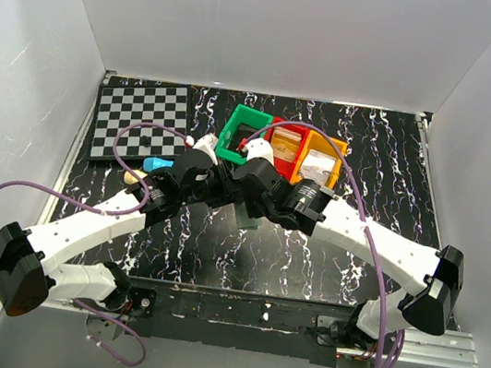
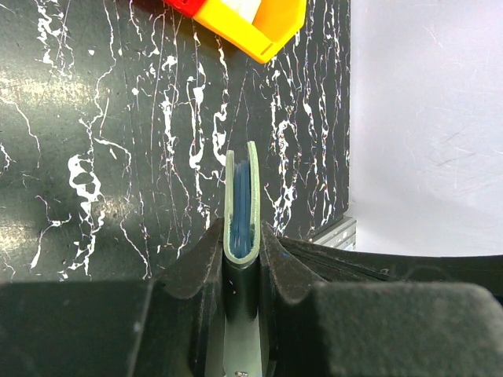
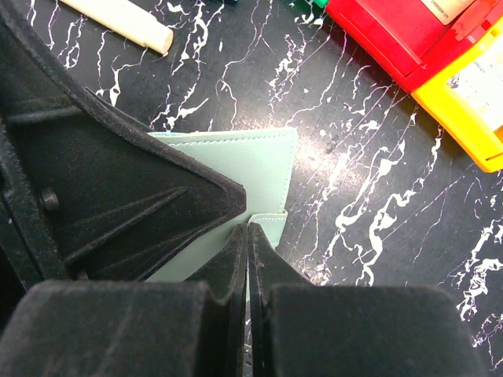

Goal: Take the credit cards out of the card holder
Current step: Open the card holder at the center of the board.

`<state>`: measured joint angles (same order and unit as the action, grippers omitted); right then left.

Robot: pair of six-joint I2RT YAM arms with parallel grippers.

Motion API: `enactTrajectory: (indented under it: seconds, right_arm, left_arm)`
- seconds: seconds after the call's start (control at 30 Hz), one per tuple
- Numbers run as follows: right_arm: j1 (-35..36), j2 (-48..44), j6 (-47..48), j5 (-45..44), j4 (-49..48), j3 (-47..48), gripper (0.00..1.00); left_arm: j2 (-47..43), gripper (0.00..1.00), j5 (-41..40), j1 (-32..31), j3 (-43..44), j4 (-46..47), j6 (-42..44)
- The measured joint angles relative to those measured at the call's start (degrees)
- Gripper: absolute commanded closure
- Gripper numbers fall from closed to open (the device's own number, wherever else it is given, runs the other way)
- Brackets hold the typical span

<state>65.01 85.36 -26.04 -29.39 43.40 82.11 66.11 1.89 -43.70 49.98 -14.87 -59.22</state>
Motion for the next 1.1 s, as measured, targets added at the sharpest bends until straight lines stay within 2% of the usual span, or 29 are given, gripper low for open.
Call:
enactTrajectory:
  seconds: [0.43, 1.1]
  right_arm:
    - [-0.37, -1.95, -0.44, 2.19, -0.13, -1.11, 0.99]
    - [-4.39, -9.25, -2.23, 11.85, -5.95, -7.34, 0.99]
  left_arm:
    - [-1.01, 1.00, -0.52, -0.26, -0.85, 0.28, -0.42]
    - [-2.93, 1.00, -1.14, -0.90, -0.87, -0.66, -1.25]
